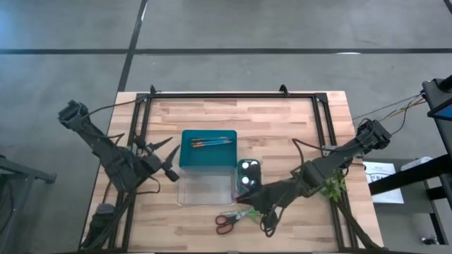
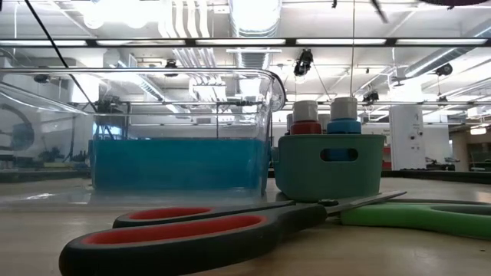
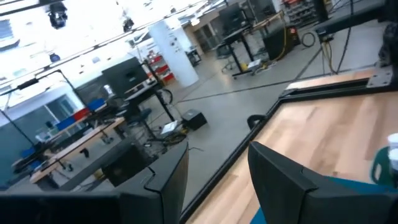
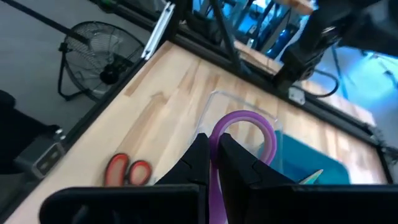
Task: Pick & Place Paint Supplies
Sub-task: Put the violet scissors into the transparent bin
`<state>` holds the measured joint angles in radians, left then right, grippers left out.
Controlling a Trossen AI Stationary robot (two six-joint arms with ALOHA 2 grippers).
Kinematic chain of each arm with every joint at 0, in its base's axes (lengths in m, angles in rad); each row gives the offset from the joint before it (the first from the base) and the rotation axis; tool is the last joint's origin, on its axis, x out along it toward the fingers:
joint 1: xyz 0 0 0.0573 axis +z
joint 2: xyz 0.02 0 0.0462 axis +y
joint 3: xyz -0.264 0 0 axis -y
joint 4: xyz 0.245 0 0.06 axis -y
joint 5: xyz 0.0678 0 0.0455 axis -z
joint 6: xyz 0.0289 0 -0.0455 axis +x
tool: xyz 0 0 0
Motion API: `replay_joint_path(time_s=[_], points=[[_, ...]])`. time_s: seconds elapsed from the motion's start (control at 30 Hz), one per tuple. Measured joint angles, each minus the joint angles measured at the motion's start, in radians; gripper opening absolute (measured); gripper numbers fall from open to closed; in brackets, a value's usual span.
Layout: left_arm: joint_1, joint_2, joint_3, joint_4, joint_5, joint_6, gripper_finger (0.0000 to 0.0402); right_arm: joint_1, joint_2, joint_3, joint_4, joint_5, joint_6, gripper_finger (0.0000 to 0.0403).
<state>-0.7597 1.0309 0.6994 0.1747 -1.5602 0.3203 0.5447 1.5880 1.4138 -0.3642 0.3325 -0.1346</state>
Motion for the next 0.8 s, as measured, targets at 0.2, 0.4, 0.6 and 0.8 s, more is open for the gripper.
replay_joint_path(time_s=[0.2,0.4,0.6,0.8], points=[[-0.044,-0.003,0.0,-0.019,-0.011,0.004,0.0173,-0.037,0.003,0.022,0.096,-0.025,-0.1,0.0008],[-0.044,-0.003,0.0,-0.019,-0.011,0.013,0.0173,-0.08,0.003,0.022,0.228,-0.102,-0.189,0.0008],[-0.044,-0.003,0.0,-0.019,-0.011,0.013,0.0173,-0.117,0.013,0.013,0.383,-0.207,-0.277,0.0008],[-0.044,-0.003,0.0,-0.019,-0.011,0.013,0.0173,-0.129,0.052,0.0,0.535,-0.295,-0.438,0.0008]])
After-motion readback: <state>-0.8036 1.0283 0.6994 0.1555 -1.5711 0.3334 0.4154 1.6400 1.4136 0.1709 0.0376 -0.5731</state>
